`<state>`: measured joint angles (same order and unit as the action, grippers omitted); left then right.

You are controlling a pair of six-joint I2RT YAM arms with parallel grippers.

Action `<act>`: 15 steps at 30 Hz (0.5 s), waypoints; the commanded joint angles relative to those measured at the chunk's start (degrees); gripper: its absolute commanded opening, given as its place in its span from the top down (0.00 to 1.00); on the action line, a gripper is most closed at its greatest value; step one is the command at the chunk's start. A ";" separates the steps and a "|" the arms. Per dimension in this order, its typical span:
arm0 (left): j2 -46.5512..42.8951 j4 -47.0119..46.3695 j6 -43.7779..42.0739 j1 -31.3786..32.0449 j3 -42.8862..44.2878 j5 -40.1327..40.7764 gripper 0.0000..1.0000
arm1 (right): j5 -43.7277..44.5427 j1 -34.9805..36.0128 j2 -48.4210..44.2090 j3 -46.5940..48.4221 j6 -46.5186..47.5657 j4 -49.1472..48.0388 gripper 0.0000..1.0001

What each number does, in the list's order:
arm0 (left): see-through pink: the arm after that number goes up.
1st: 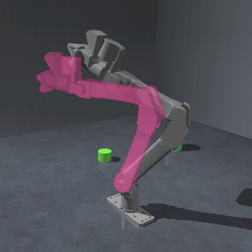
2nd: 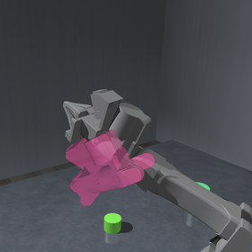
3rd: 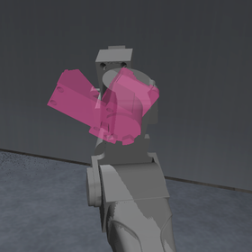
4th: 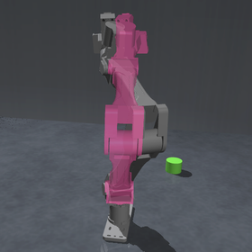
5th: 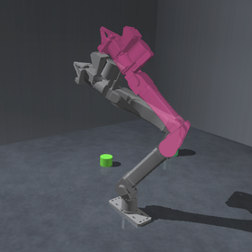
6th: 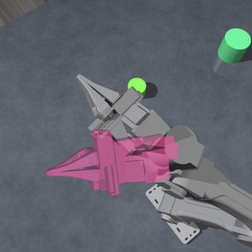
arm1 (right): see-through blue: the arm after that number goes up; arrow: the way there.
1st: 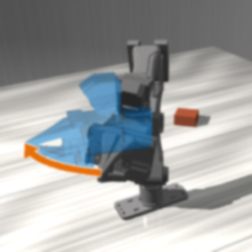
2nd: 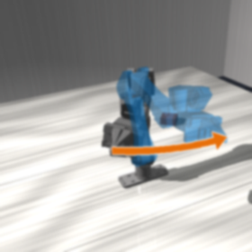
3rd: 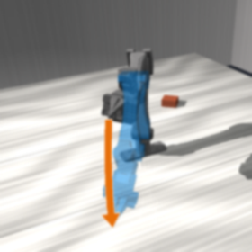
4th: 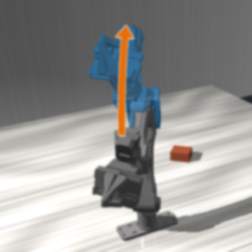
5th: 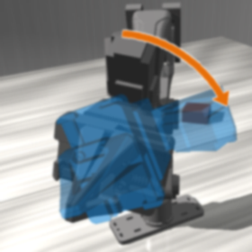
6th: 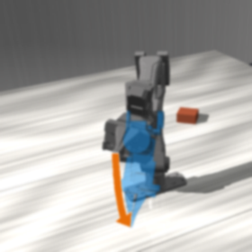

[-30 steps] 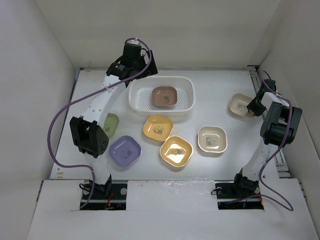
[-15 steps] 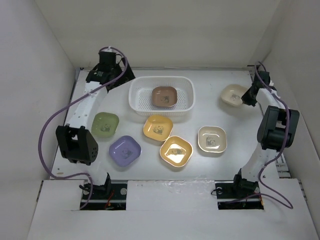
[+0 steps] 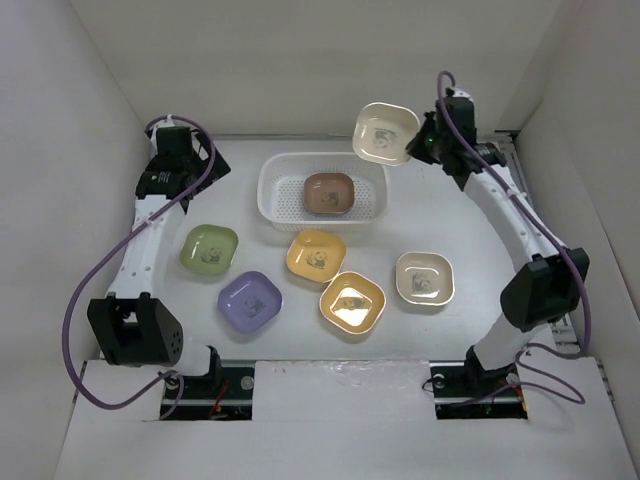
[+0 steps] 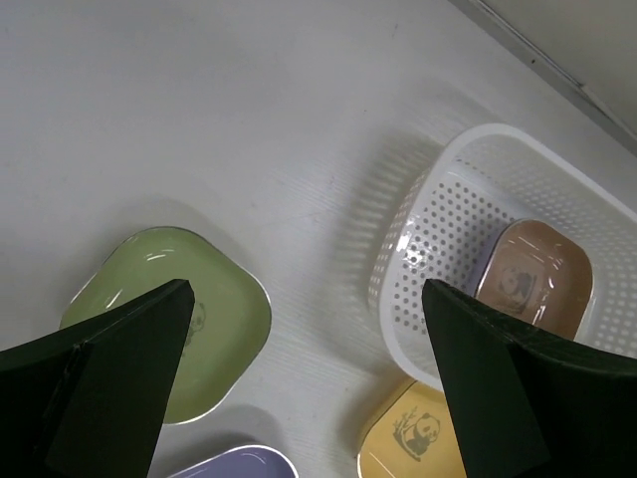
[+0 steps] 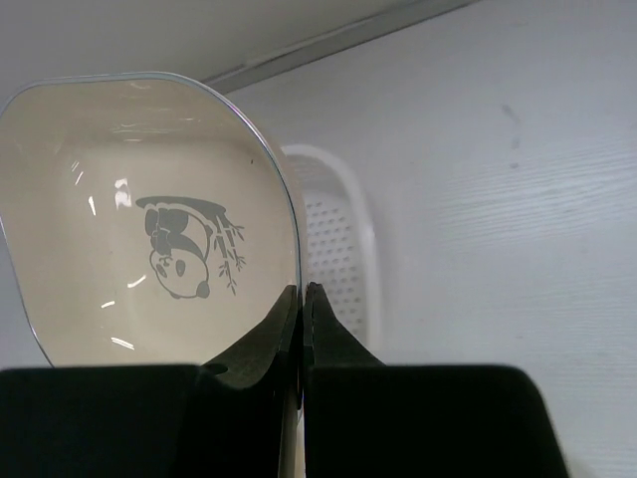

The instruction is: Place the plates into the plastic bin on the countertop

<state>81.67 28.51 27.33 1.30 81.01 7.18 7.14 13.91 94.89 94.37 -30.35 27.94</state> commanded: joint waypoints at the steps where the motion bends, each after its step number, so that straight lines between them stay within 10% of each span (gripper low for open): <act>1: -1.07 -1.79 0.71 -3.40 -1.30 -2.15 0.00 | -0.11 4.97 4.76 5.81 -0.85 0.17 1.00; 15: -5.37 -3.64 0.18 -10.97 -10.26 -0.42 0.00 | 4.65 16.05 22.08 15.06 -6.92 3.60 1.00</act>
<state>79.92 26.52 27.53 -9.80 71.40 5.15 10.15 29.43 116.03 105.97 -35.88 31.38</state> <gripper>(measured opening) 0.993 0.032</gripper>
